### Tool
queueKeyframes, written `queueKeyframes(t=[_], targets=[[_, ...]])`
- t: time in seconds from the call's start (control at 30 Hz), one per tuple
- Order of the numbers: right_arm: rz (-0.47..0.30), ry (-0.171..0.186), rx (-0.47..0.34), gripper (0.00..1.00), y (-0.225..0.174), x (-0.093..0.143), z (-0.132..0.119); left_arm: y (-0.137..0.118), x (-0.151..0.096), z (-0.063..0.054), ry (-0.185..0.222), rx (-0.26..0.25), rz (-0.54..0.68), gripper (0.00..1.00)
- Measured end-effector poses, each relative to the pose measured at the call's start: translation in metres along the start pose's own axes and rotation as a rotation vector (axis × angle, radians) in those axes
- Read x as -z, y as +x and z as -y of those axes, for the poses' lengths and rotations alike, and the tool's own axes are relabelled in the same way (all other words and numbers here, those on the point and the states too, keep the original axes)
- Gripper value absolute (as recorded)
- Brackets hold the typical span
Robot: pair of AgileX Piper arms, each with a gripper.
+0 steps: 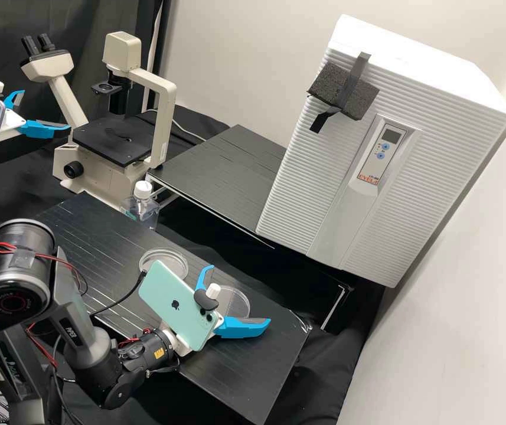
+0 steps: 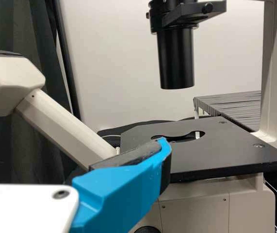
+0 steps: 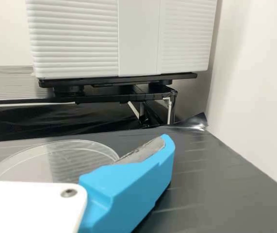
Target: Close the petri dish lid.
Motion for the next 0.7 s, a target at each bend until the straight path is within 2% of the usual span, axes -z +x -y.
queueKeyframes(t=[0.5,0.7], targets=[[-0.006,-0.023,0.003,1.00,-0.0023,-0.0012,-0.0021,0.0000,0.0000,0.0000,0.000,0.000,0.000,1.00],[-0.019,0.003,0.011,1.00,-0.0046,0.0009,-0.0040,0.0000,0.0000,0.0000,0.000,0.000,0.000,1.00]])
